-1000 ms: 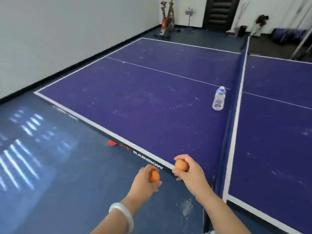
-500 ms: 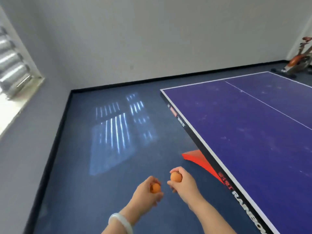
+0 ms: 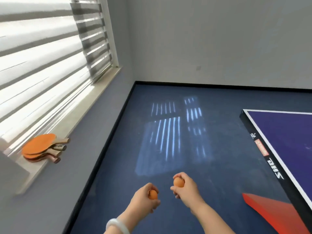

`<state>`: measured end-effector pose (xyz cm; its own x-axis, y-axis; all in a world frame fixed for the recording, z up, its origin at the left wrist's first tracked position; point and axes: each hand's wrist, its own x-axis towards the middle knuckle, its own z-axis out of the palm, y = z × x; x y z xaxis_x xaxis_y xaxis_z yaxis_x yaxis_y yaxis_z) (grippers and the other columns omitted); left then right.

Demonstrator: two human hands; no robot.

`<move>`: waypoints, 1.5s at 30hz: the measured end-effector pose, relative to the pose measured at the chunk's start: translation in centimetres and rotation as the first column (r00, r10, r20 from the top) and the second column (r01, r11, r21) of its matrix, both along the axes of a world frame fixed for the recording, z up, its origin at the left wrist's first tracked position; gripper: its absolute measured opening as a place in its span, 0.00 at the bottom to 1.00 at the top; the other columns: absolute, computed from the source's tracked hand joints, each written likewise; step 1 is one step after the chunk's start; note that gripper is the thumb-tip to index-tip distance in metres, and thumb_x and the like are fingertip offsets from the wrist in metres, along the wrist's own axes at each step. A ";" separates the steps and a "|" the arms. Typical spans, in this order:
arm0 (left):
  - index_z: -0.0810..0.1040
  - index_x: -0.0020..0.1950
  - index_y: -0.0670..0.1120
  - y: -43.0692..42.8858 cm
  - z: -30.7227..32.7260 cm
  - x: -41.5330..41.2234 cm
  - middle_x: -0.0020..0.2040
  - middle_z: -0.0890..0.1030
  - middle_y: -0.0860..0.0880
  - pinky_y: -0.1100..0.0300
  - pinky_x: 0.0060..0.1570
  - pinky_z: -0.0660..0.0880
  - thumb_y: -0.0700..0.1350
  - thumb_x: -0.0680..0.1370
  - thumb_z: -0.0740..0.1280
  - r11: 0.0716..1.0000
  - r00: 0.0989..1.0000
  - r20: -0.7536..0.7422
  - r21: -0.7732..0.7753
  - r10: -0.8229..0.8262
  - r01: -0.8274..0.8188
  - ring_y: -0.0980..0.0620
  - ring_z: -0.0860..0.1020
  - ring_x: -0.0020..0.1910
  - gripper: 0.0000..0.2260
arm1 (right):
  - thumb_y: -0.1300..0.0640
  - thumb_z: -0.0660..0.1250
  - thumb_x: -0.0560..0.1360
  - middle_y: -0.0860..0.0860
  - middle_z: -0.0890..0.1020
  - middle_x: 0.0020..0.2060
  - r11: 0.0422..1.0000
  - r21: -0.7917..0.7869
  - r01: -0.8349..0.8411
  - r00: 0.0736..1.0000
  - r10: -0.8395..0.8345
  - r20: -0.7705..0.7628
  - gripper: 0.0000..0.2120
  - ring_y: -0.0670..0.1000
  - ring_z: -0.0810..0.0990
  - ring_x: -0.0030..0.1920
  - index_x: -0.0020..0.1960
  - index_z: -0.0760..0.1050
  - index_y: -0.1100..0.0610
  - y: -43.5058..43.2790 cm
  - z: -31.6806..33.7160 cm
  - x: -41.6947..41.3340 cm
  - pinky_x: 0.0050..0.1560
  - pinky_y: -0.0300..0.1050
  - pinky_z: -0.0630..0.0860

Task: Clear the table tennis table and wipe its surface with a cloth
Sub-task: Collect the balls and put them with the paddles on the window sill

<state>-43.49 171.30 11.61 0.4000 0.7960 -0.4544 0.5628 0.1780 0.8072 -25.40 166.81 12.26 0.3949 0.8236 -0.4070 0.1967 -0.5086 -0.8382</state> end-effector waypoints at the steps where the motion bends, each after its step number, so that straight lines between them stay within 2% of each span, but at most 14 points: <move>1: 0.76 0.50 0.47 1.6 -0.4 0.2 0.38 0.78 0.48 0.60 0.34 0.78 0.38 0.70 0.68 1.000 1.000 -0.010 -0.006 0.011 -0.011 0.54 0.76 0.31 0.10 | 0.68 0.69 0.72 0.55 0.79 0.42 1.000 0.004 -0.024 1.000 0.024 -0.002 0.12 0.49 0.78 0.32 0.50 0.75 0.54 2.2 -0.1 0.4 0.38 0.46 0.81; 5: 0.76 0.49 0.49 8.7 -1.4 1.8 0.40 0.78 0.49 0.62 0.33 0.78 0.41 0.69 0.69 0.997 0.996 -0.042 -0.009 0.074 -0.075 0.57 0.77 0.30 0.10 | 0.69 0.70 0.72 0.55 0.78 0.42 0.990 0.026 -0.141 0.990 0.140 0.019 0.12 0.51 0.78 0.32 0.51 0.75 0.56 12.0 -0.6 2.4 0.38 0.47 0.81; 10: 0.76 0.48 0.50 17.4 -1.0 2.3 0.38 0.78 0.51 0.56 0.35 0.79 0.40 0.69 0.69 0.963 0.958 -0.096 0.009 0.269 -0.270 0.56 0.75 0.30 0.10 | 0.66 0.70 0.72 0.54 0.79 0.40 0.937 0.016 -0.348 0.937 0.347 0.030 0.12 0.48 0.78 0.29 0.49 0.75 0.52 23.9 -0.2 3.6 0.38 0.46 0.81; 13: 0.75 0.46 0.55 21.3 -0.5 1.2 0.40 0.78 0.54 0.63 0.32 0.76 0.43 0.69 0.69 0.910 0.905 -0.104 0.049 0.414 -0.411 0.61 0.74 0.28 0.10 | 0.65 0.71 0.70 0.53 0.80 0.40 0.885 0.057 -0.462 0.887 0.462 0.010 0.13 0.48 0.79 0.29 0.48 0.76 0.50 30.4 0.1 2.6 0.39 0.46 0.82; 17: 0.74 0.46 0.57 24.4 -0.2 -1.7 0.42 0.77 0.54 0.67 0.30 0.73 0.44 0.71 0.70 0.816 0.805 -0.134 0.090 0.577 -0.570 0.60 0.76 0.28 0.09 | 0.66 0.71 0.71 0.53 0.80 0.39 0.792 0.075 -0.606 0.794 0.608 0.002 0.12 0.47 0.79 0.30 0.48 0.76 0.51 37.3 0.2 -0.8 0.38 0.46 0.82; 19: 0.74 0.45 0.56 25.4 -0.3 -3.6 0.43 0.77 0.53 0.67 0.29 0.73 0.43 0.71 0.69 0.767 0.757 -0.125 0.092 0.642 -0.635 0.60 0.76 0.26 0.09 | 0.66 0.71 0.71 0.53 0.80 0.39 0.747 0.081 -0.659 0.749 0.662 -0.018 0.12 0.46 0.79 0.29 0.48 0.76 0.51 39.7 0.2 -3.1 0.37 0.44 0.82; 23: 0.75 0.46 0.57 27.8 -0.9 -7.8 0.46 0.78 0.50 0.64 0.33 0.78 0.44 0.70 0.69 0.679 0.669 -0.123 0.067 0.733 -0.731 0.57 0.78 0.30 0.09 | 0.64 0.71 0.71 0.51 0.80 0.41 0.649 0.081 -0.756 0.650 0.760 -0.023 0.12 0.45 0.79 0.29 0.48 0.76 0.49 44.2 0.1 -8.5 0.36 0.39 0.80; 28: 0.75 0.47 0.55 31.4 -1.4 -13.3 0.45 0.79 0.48 0.55 0.38 0.81 0.43 0.71 0.70 0.608 0.601 -0.096 0.066 0.793 -0.791 0.55 0.78 0.30 0.09 | 0.64 0.71 0.71 0.52 0.80 0.44 0.577 0.061 -0.814 0.578 0.816 -0.011 0.12 0.46 0.80 0.31 0.48 0.76 0.49 48.7 0.2 -15.6 0.35 0.38 0.80; 35: 0.74 0.50 0.56 34.5 -1.4 -21.6 0.49 0.77 0.50 0.61 0.37 0.81 0.45 0.74 0.71 0.463 0.457 -0.079 0.108 0.886 -0.880 0.50 0.81 0.43 0.09 | 0.63 0.73 0.73 0.53 0.80 0.46 0.421 0.064 -0.905 0.422 0.906 0.004 0.13 0.50 0.83 0.39 0.50 0.76 0.48 53.3 0.1 -26.5 0.36 0.36 0.79; 40: 0.75 0.49 0.52 34.7 -1.5 -26.1 0.48 0.77 0.50 0.61 0.33 0.80 0.41 0.74 0.71 0.348 0.339 -0.084 0.121 0.937 -0.930 0.52 0.78 0.39 0.09 | 0.65 0.73 0.72 0.55 0.80 0.45 0.294 0.039 -0.955 0.294 0.956 -0.015 0.12 0.50 0.79 0.36 0.51 0.76 0.52 54.8 -0.4 -33.8 0.38 0.42 0.82; 43: 0.75 0.49 0.50 35.4 -2.0 -28.3 0.46 0.77 0.51 0.63 0.30 0.77 0.40 0.74 0.71 0.248 0.237 -0.098 0.121 0.967 -0.961 0.53 0.76 0.36 0.08 | 0.66 0.73 0.72 0.59 0.80 0.48 0.222 0.017 -0.975 0.221 0.974 -0.038 0.13 0.54 0.81 0.40 0.51 0.76 0.53 56.3 -0.7 -38.4 0.43 0.50 0.83; 45: 0.75 0.49 0.50 36.1 -2.5 -29.7 0.45 0.76 0.53 0.66 0.32 0.74 0.41 0.74 0.72 0.185 0.170 -0.118 0.137 0.978 -0.973 0.56 0.75 0.37 0.08 | 0.66 0.73 0.72 0.60 0.80 0.48 0.152 0.016 -0.988 0.151 0.988 -0.036 0.13 0.55 0.81 0.40 0.52 0.76 0.53 57.5 -1.0 -41.2 0.43 0.51 0.83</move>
<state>-73.20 207.42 9.14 -0.7777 0.4972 -0.3848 0.0483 0.6575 0.7519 -66.60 224.28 11.28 -0.7632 0.5014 -0.4076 0.5141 0.0891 -0.8531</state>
